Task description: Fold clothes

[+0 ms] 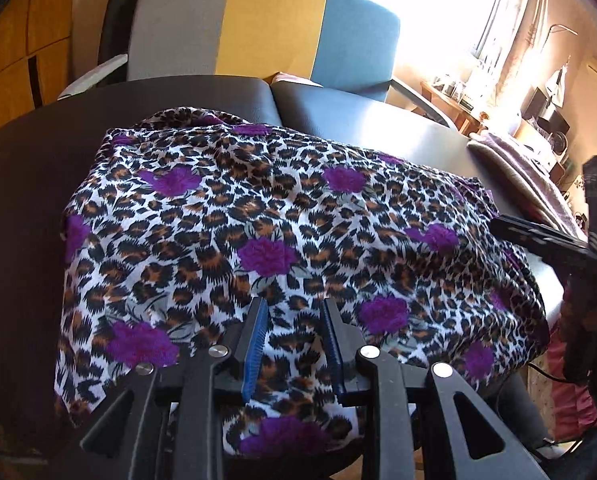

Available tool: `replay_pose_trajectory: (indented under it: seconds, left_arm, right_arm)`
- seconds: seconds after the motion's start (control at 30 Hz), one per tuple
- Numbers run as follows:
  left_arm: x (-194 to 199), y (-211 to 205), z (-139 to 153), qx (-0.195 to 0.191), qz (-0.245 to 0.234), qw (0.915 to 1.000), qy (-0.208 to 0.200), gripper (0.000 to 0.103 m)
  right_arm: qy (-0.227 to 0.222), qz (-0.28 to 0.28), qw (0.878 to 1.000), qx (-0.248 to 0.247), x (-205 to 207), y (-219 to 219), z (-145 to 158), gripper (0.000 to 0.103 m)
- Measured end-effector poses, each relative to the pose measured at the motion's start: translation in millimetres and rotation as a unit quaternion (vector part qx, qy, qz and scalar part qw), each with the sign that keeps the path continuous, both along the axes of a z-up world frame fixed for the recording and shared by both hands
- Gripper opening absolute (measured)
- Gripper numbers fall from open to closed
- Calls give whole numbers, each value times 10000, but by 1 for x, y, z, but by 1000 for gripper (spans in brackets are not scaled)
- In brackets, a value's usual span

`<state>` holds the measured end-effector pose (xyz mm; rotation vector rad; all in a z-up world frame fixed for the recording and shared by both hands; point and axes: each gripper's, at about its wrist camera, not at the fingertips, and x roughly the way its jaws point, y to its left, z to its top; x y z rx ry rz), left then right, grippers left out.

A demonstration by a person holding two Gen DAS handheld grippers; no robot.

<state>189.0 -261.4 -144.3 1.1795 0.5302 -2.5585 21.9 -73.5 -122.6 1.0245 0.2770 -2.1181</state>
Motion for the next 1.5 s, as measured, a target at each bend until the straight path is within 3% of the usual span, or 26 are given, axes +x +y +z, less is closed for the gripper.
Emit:
replay_pose_trajectory:
  seconds: [0.07, 0.23, 0.47, 0.7, 0.8, 1.0, 1.13, 1.33, 1.5]
  left_arm:
    - [9, -1, -3, 74, 46, 9999, 75, 27]
    - [17, -8, -6, 327, 152, 9992, 172, 27]
    - [21, 0, 0, 337, 144, 9993, 54, 27]
    - [33, -19, 24, 26, 462, 9988, 164, 27]
    - [38, -34, 30, -246, 558, 9980, 182, 28]
    - [34, -53, 21, -294, 566, 9980, -19, 28]
    - [40, -56, 6, -269, 672, 9974, -32, 28]
    - [56, -62, 0, 33, 872, 9961, 146, 28]
    - [59, -79, 13, 351, 905, 9952, 115, 28]
  right_arm:
    - [136, -105, 9994, 312, 1, 0, -16, 55]
    - [730, 99, 9964, 411, 8, 22, -25, 54]
    - [952, 243, 9945, 375, 3, 29, -27, 55]
    - [520, -116, 9970, 564, -9, 31, -14, 58]
    - [658, -251, 9959, 577, -3, 27, 8, 64]
    - [722, 170, 9972, -21, 14, -18, 43, 72]
    - [346, 203, 9989, -245, 11, -54, 29, 73]
    - [267, -111, 9994, 187, -16, -64, -22, 74]
    - [319, 18, 9995, 38, -15, -62, -22, 78]
